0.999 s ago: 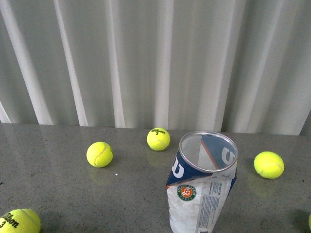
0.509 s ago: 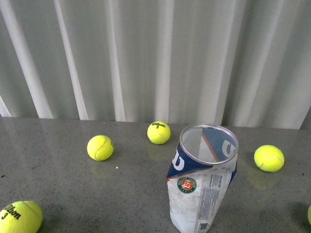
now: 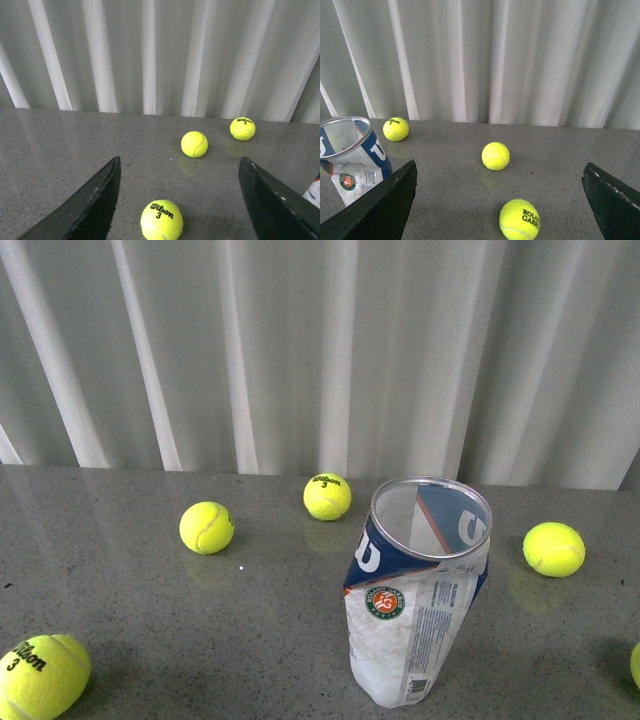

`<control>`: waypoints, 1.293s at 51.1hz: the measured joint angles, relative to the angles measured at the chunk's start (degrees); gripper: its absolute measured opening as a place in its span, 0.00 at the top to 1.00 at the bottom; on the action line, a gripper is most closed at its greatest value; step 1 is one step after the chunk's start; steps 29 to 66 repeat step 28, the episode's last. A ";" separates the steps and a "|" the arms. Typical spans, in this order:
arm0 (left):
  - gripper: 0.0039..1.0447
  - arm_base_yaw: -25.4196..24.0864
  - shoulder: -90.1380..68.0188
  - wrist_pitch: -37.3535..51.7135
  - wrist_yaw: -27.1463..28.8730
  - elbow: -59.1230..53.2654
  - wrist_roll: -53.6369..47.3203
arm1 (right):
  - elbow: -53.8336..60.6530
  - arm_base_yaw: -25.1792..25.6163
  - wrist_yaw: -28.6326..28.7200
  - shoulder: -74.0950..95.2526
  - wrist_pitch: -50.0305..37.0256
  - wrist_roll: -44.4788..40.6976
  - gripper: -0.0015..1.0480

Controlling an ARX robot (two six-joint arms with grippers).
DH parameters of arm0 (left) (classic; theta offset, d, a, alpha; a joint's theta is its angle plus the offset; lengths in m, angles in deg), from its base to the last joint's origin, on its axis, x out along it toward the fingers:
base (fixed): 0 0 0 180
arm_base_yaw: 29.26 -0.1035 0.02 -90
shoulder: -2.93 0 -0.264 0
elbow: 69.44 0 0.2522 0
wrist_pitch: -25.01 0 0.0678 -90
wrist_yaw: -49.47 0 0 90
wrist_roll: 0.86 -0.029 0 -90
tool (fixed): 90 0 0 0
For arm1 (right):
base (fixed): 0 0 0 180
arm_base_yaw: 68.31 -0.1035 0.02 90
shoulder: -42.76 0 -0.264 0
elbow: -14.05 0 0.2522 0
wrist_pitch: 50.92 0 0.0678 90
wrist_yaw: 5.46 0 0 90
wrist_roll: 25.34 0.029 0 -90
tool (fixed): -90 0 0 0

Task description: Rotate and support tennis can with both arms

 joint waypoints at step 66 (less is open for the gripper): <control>0.06 0.00 0.00 0.00 0.00 0.00 -0.02 | 0.00 0.00 0.02 0.00 0.00 0.00 0.07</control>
